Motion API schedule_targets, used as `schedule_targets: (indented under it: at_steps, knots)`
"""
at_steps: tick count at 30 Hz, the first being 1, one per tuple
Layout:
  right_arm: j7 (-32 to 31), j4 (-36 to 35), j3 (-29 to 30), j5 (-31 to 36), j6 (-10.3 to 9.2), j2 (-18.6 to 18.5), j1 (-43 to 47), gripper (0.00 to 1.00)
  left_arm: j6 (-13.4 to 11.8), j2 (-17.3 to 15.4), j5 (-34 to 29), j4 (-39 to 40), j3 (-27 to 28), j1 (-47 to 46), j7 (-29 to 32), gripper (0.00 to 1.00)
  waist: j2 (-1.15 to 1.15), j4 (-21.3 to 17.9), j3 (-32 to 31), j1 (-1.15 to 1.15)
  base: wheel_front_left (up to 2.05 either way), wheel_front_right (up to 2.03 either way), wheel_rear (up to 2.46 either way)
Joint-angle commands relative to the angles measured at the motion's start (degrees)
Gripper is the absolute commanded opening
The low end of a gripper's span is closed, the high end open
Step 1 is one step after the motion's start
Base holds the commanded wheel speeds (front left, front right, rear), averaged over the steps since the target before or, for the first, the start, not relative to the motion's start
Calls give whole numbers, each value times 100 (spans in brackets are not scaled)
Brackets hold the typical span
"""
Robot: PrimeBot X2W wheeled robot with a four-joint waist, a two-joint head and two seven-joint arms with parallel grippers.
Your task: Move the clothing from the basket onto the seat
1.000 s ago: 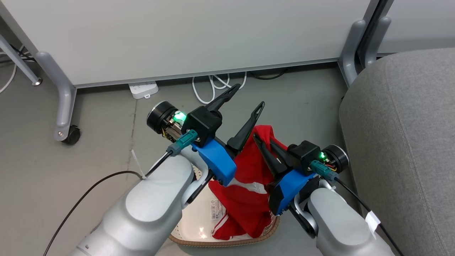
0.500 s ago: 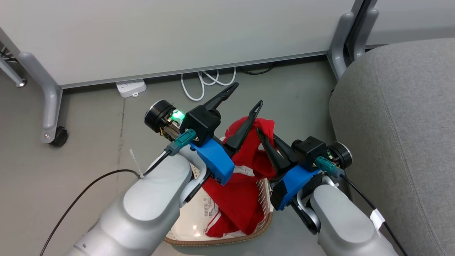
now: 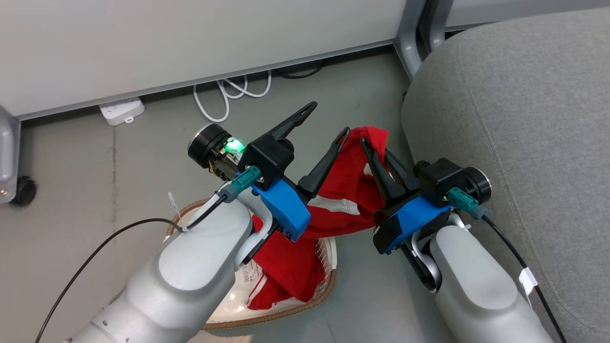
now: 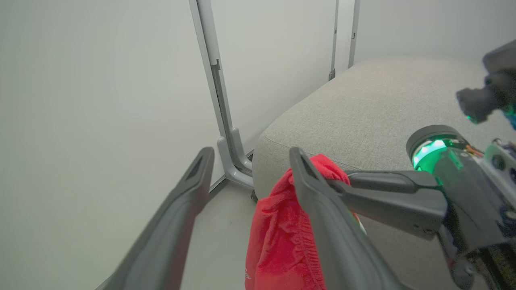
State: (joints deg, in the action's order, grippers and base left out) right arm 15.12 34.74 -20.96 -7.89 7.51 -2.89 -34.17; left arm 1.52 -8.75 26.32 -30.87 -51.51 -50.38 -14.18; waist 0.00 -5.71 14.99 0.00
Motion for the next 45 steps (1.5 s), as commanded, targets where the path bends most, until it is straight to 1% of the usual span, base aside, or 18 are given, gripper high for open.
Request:
schedule_targets:
  at_steps: [1,16,29,36,45]
  knots:
    - [5,-62,49,32,-4,1,-127,0,1,-54,-12,18,-3,-39,11,100,0,-157,89,0,0,0,0]
    - [5,-647,908,150,-4,1,35,0,-26,-186,-66,179,-182,-70,182,100,0,-1069,397,0,0,0,0]
    - [5,-1083,1705,147,-4,3,338,0,44,-256,-121,273,-446,21,373,100,0,-1757,620,0,0,0,0]
    - [5,-1218,2055,179,-4,2,558,0,42,-274,-135,328,-553,55,445,100,0,-1962,716,0,0,0,0]
    - [5,-1254,2204,106,-4,2,673,0,32,-286,-97,360,-616,66,455,100,0,-2006,751,0,0,0,0]
